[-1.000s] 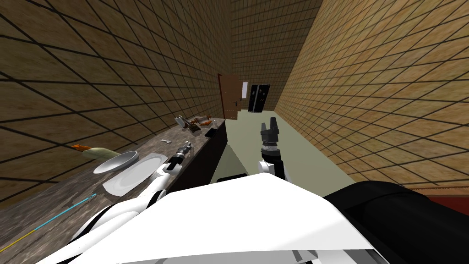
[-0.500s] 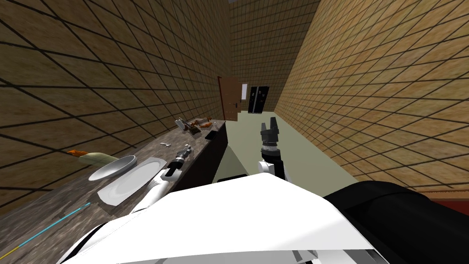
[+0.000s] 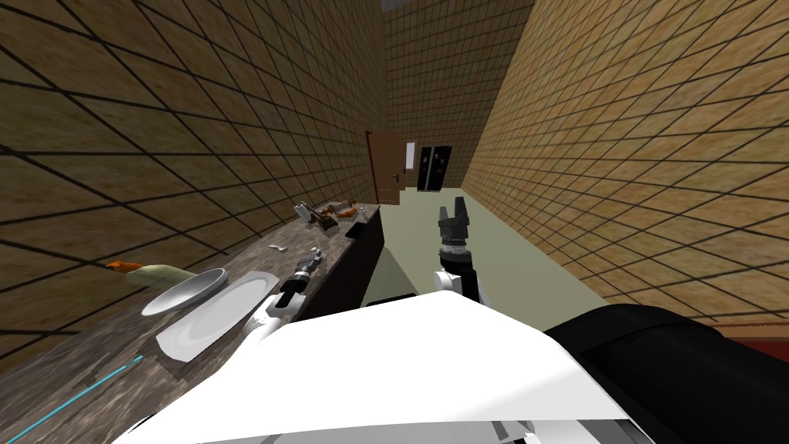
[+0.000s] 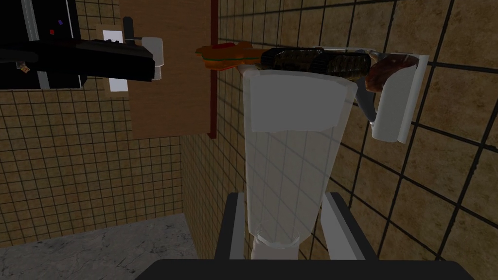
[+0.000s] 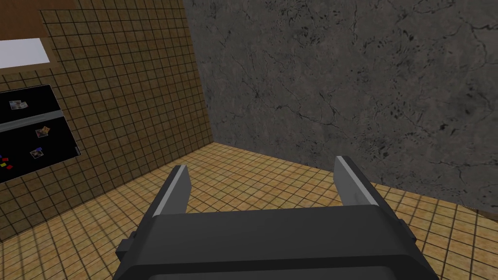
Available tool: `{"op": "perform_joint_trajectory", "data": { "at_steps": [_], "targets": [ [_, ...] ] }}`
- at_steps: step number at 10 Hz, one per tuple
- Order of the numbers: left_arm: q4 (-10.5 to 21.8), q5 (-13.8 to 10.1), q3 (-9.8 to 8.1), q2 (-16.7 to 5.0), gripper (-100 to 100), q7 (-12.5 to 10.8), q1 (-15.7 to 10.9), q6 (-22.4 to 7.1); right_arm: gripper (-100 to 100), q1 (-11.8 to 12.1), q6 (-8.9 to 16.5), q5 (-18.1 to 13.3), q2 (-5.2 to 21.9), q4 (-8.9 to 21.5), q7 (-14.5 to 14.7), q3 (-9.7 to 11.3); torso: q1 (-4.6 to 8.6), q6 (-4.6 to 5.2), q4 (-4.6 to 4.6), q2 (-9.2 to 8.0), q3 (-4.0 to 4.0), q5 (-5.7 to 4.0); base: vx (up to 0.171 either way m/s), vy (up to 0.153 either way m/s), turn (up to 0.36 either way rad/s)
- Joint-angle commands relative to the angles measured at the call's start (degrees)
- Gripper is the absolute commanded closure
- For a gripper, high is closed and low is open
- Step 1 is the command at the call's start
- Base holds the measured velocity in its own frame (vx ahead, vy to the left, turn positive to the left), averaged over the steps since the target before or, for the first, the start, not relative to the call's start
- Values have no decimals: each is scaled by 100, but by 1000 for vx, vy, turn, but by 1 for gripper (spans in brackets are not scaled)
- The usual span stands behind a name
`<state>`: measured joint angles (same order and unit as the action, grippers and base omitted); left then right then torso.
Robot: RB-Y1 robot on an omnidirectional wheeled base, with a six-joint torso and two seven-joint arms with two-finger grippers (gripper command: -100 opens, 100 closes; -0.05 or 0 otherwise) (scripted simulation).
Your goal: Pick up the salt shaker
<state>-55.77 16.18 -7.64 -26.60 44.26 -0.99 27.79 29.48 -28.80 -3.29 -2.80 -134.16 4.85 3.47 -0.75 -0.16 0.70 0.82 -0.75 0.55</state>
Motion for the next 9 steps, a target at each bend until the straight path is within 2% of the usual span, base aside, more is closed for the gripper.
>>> {"op": "perform_joint_trajectory", "data": {
  "at_steps": [1, 2, 3, 5, 6, 7, 8, 9],
  "targets": [
    [-286, -21, 2, 25, 100, 32, 286, -15, 0, 0, 0, 0, 0, 0, 0, 0, 0, 0, 0, 0, 0, 0, 37, 19, -10],
    [-396, -21, 2, 25, 100, 32, 371, -15, 0, 0, 0, 0, 0, 0, 0, 0, -1, -6, 7, -6, -1, 5, 11, -1, 5],
    [-545, -175, 29, 110, 100, 173, 539, -110, 0, 0, 0, 0, 0, 0, 0, 0, 0, -10, 14, -16, 1, 11, 55, 23, -11],
    [-1002, -175, 29, 110, 100, 173, 904, -110, 0, 0, 0, 0, 0, 0, 0, 0, -12, -13, 24, -1, -11, 20, 56, 23, -6],
    [-1231, -328, 57, 196, 100, 313, 1107, -206, 0, 0, 0, 0, 0, 0, 0, 0, -11, -14, 25, -7, -9, 21, 67, 22, -14],
    [-1488, -328, 57, 196, 100, 313, 1314, -206, 0, 0, 0, 0, 0, 0, 0, 0, -13, -13, 26, -1, -12, 23, 71, 29, -15],
    [-1608, -328, 57, 196, 100, 313, 1437, -206, 0, 0, 0, 0, 0, 0, 0, 0, -18, -14, 28, 1, -15, 24, 39, 21, -1],
    [-1791, -482, 85, 282, 100, 453, 1617, -302, 0, 0, 0, 0, 0, 0, 0, 0, -19, -16, 29, -6, -12, 25, 73, 39, -17]
  ]
}}
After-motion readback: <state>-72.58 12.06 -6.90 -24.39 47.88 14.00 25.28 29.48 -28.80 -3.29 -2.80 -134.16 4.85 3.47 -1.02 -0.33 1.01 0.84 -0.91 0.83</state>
